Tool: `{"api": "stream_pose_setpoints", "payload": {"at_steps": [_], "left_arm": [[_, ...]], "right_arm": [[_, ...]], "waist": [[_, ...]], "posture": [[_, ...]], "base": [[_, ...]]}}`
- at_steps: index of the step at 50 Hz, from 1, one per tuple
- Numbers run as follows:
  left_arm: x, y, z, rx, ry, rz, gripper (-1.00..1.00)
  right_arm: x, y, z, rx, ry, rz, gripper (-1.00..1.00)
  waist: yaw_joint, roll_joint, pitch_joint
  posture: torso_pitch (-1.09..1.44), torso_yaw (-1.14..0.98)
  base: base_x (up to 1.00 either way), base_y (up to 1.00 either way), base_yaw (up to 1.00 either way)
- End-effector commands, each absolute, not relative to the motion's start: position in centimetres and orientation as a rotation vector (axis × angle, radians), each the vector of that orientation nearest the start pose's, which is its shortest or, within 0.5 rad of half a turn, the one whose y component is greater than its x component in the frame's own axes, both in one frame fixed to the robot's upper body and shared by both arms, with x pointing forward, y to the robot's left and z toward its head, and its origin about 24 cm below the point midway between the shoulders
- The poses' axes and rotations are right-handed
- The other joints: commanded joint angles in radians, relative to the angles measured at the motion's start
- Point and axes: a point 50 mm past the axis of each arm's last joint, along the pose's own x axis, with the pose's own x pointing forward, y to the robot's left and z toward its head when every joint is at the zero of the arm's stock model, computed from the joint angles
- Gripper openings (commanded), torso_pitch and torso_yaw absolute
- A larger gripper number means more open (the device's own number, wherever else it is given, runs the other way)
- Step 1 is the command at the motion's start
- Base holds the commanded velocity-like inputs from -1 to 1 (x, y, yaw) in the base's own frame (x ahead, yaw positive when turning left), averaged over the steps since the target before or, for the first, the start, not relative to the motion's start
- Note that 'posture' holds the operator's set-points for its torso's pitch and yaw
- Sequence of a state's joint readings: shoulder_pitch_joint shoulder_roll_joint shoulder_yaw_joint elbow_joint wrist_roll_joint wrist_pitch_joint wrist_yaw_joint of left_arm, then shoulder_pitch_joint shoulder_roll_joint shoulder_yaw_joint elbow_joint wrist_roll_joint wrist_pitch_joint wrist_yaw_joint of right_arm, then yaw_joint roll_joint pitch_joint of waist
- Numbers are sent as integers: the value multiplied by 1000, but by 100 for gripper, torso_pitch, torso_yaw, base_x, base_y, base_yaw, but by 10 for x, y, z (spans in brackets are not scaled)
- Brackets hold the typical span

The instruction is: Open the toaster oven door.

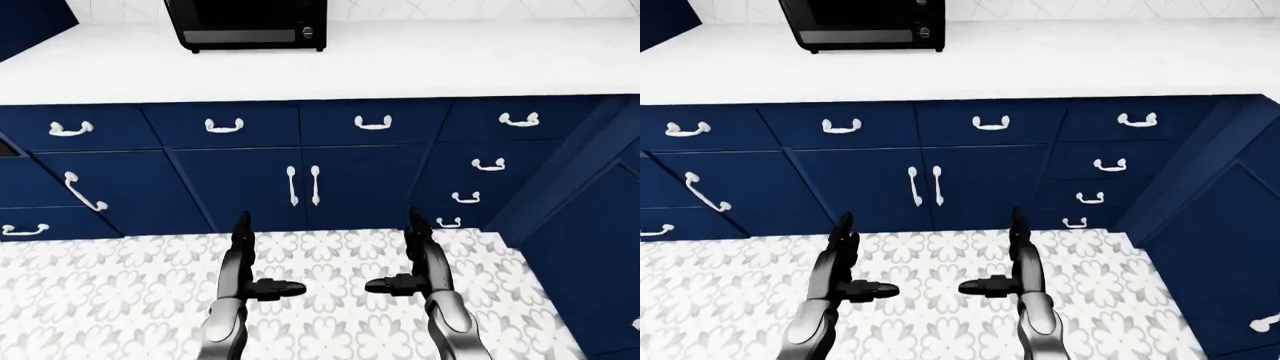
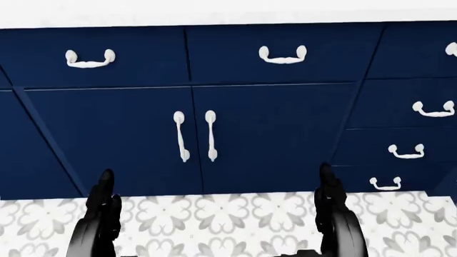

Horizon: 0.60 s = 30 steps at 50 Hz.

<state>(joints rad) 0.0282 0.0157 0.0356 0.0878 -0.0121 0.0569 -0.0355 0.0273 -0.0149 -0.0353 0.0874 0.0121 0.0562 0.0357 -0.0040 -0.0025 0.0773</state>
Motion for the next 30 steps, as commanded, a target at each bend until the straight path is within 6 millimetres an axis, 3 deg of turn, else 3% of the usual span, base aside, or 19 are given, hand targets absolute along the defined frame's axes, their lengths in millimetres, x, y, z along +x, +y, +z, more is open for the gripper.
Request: {"api": "stream_pose_setpoints", "payload": {"at_steps": [1,3,4,5,7,12,14,23,30], "left_arm": [[252,158,44,3,3,-13,100],[251,157,42,7,3,-19,100],[250,156,40,4,8,-21,100],[251,157,37,9,9,-21,100],[249,157,41,6,3,-20,100],[249,157,58,18,-26,-24,100],[254,160,78,27,-57,-22,100],[269,165,180,53,-167,-13,100],[277,162,237,86,-236,-28,100]], "right_arm": [[257,-159,51,-13,-19,1,100],[258,-158,50,-15,-20,7,100],[258,-158,50,-13,-23,7,100],[258,-158,50,-11,-25,9,100],[256,-156,51,-11,-29,13,100],[255,-156,61,-9,-44,11,100],[257,-157,75,-13,-64,9,100],[274,-155,171,-31,-194,-4,100],[278,-154,219,-14,-260,-2,100]], "waist": [[-2,-8,-1],[10,-1,-62],[10,-1,-51],[7,-8,-18],[9,-7,-71],[9,-6,-79],[9,-5,-81],[9,0,-93],[10,0,-88]], "posture": [[0,0],[0,0],[0,0],[0,0],[0,0],[0,0],[0,0],[0,0],[0,0]], "base": [[0,0,0],[0,0,0],[0,0,0],[0,0,0],[0,0,0],[0,0,0],[0,0,0],[0,0,0],[0,0,0]]}}
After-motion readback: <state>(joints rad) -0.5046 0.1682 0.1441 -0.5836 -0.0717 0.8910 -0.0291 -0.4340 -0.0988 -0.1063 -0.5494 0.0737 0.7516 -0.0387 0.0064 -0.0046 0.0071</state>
